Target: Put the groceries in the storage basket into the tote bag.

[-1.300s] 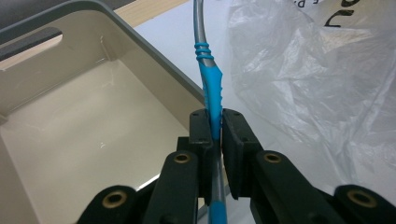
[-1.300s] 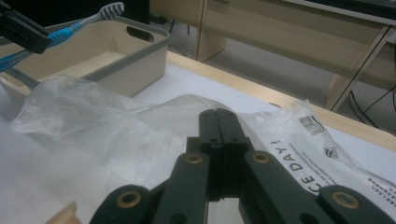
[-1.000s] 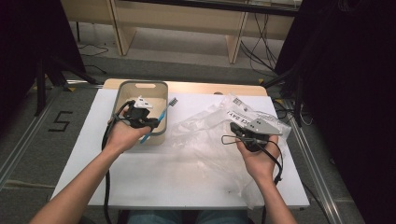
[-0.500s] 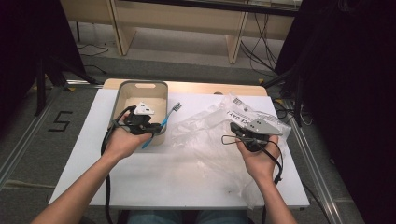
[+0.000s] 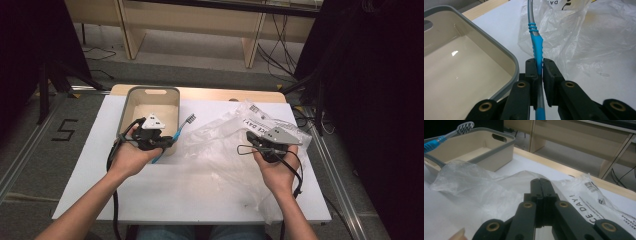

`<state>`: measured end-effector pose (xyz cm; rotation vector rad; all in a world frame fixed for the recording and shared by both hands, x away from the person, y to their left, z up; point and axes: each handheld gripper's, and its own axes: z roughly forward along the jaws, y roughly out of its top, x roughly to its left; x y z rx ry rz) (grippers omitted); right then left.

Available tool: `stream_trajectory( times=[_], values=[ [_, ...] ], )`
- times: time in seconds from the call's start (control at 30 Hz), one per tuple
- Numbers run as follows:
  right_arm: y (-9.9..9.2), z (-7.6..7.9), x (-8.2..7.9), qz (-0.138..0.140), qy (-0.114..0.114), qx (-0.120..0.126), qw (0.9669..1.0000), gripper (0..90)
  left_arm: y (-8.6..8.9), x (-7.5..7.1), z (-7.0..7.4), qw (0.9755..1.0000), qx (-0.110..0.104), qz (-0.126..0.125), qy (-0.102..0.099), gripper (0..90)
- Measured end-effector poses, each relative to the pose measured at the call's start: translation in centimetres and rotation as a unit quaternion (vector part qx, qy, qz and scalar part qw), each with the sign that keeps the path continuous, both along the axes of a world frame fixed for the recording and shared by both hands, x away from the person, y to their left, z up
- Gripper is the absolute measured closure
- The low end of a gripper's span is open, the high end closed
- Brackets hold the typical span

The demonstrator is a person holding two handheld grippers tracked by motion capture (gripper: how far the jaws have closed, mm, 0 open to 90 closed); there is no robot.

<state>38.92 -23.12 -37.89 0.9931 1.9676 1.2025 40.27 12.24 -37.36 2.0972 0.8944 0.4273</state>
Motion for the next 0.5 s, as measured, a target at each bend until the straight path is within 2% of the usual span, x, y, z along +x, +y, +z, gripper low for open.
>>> stream_trajectory(
  times=[0.5],
  values=[
    [0.0,0.0,0.0,0.000,-0.001,0.000,1.0000,90.0,-0.5,-1.6,-0.6,0.9997,-0.010,-0.022,0.005,82.5]
  ],
)
